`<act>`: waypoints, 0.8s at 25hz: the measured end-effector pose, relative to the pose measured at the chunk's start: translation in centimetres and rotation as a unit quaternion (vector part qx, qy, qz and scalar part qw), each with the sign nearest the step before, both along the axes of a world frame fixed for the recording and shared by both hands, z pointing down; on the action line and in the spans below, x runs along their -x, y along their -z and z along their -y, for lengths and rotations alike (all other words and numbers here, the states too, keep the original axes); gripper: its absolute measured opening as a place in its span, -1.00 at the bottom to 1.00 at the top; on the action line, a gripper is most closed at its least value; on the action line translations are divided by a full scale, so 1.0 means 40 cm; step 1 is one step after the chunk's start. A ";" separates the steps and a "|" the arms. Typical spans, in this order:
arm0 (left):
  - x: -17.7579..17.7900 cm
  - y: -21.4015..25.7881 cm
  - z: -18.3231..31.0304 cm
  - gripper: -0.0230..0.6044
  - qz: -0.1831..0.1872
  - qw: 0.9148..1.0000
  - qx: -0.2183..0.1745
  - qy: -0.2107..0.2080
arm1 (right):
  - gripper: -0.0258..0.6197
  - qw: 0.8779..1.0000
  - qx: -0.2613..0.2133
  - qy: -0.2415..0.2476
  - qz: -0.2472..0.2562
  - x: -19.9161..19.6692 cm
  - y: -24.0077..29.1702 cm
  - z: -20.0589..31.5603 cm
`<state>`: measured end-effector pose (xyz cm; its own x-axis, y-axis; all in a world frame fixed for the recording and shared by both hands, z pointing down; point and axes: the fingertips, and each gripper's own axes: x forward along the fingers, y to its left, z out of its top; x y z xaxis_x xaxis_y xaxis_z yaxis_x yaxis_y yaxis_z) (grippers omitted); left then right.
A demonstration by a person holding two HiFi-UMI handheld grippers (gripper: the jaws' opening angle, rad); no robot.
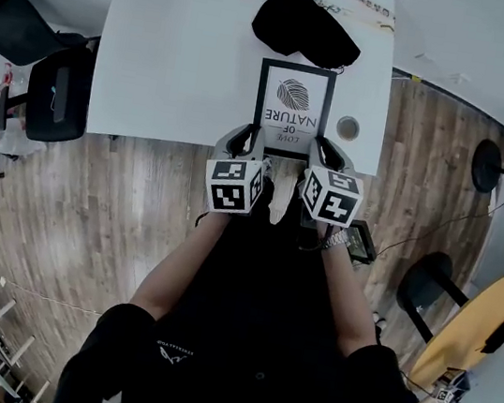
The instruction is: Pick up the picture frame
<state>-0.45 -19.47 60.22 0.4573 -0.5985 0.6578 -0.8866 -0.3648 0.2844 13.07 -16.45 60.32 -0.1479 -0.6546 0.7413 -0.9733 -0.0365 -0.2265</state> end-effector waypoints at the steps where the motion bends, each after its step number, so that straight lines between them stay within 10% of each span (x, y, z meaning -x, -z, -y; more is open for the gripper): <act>1: 0.001 0.015 0.003 -0.70 -0.002 1.000 -0.004 0.000 | -0.71 1.000 -0.005 -0.001 -0.001 0.001 0.014 0.003; 20: 0.001 0.276 0.087 -0.70 -0.021 0.991 -0.130 0.006 | -0.71 0.992 -0.125 0.000 -0.029 0.000 0.274 0.092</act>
